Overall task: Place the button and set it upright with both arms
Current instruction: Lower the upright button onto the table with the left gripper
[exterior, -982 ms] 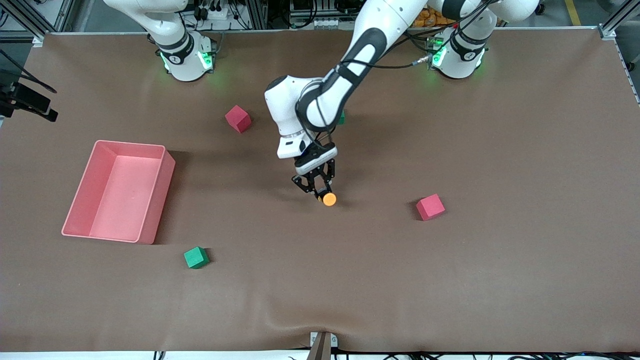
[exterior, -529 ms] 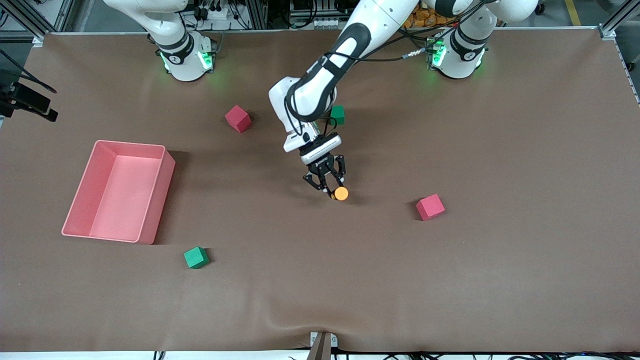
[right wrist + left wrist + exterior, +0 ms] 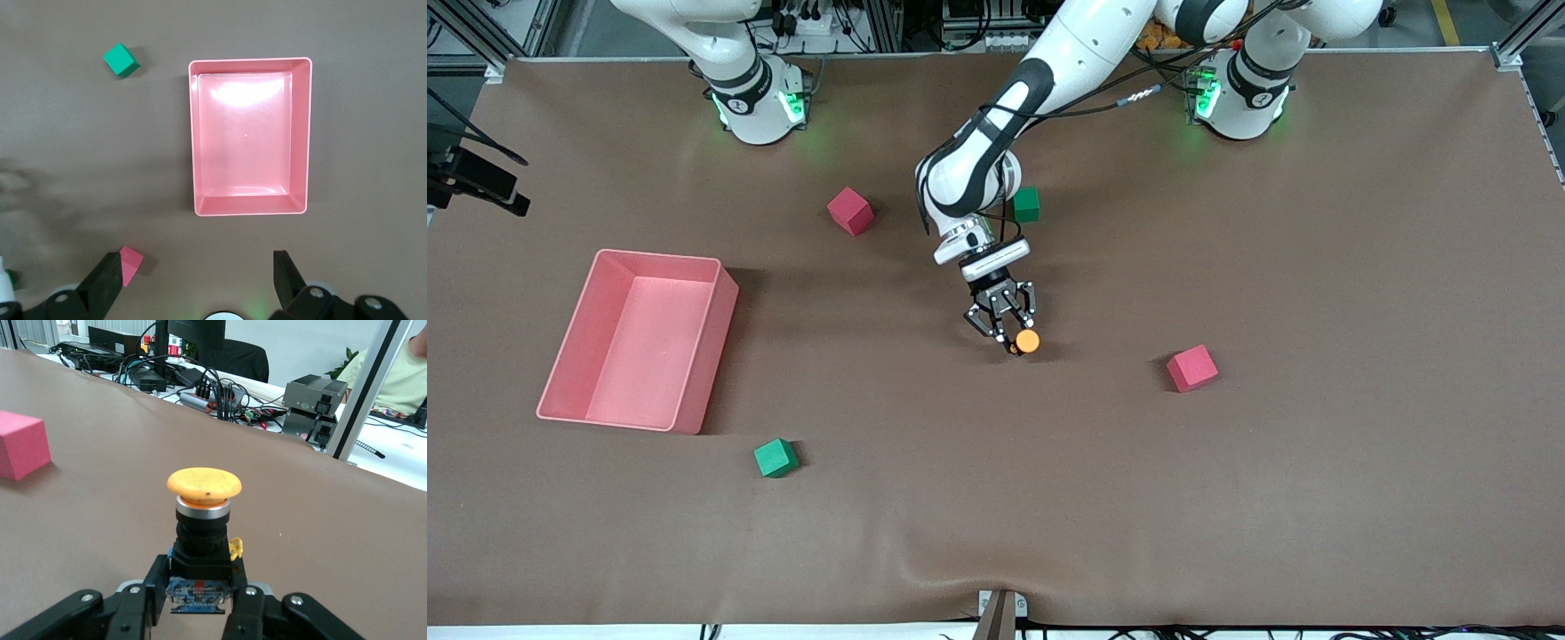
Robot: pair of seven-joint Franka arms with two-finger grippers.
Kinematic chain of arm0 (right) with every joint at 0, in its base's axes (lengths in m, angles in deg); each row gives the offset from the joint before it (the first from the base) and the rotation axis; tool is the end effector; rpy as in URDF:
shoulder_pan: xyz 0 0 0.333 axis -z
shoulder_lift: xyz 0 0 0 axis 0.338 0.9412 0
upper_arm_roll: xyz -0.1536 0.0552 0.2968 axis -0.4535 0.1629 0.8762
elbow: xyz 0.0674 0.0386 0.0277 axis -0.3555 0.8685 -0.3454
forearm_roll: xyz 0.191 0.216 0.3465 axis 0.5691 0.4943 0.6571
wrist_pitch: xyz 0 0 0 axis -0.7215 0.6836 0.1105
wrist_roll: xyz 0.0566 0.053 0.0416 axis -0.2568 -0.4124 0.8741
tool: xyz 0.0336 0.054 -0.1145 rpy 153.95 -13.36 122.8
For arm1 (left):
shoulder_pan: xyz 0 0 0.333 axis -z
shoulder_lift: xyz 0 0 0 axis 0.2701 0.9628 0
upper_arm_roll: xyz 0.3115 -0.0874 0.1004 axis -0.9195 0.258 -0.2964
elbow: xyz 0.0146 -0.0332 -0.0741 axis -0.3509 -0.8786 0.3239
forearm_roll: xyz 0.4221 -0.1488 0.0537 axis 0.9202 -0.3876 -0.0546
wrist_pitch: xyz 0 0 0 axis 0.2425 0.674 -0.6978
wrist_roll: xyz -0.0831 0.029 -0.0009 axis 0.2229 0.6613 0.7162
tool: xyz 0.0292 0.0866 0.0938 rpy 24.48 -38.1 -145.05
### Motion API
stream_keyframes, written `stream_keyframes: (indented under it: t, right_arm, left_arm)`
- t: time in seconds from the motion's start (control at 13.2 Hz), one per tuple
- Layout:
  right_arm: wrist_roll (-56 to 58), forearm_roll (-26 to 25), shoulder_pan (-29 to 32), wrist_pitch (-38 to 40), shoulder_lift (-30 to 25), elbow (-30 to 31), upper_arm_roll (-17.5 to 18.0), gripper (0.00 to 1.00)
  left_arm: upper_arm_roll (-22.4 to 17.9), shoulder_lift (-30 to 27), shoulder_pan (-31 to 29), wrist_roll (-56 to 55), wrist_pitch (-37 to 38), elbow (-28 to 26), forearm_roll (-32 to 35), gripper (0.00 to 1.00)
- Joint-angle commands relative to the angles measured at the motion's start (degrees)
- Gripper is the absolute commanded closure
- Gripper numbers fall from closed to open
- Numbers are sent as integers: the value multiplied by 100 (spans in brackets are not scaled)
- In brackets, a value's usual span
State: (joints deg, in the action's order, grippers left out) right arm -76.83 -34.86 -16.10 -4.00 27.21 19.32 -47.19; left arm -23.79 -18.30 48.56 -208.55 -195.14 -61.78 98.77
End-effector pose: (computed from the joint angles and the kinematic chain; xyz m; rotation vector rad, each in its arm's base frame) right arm 0.5841 -0.0496 0.6646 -3.1176 0.1909 0.0871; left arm 0.4430 -0.6127 0.0835 -2.3735 -0.7970 -1.6522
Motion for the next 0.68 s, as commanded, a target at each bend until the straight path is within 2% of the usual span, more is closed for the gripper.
stream_keyframes:
  t: [0.0, 0.6]
  right_arm:
    - [-74, 56, 110, 61, -16, -51, 70, 0]
    - [-74, 56, 110, 70, -7, -43, 70, 0]
  left_arm:
    - [-78, 126, 177, -164, 203, 125, 187, 90]
    - [-69, 556, 239, -418, 283, 397, 178, 89]
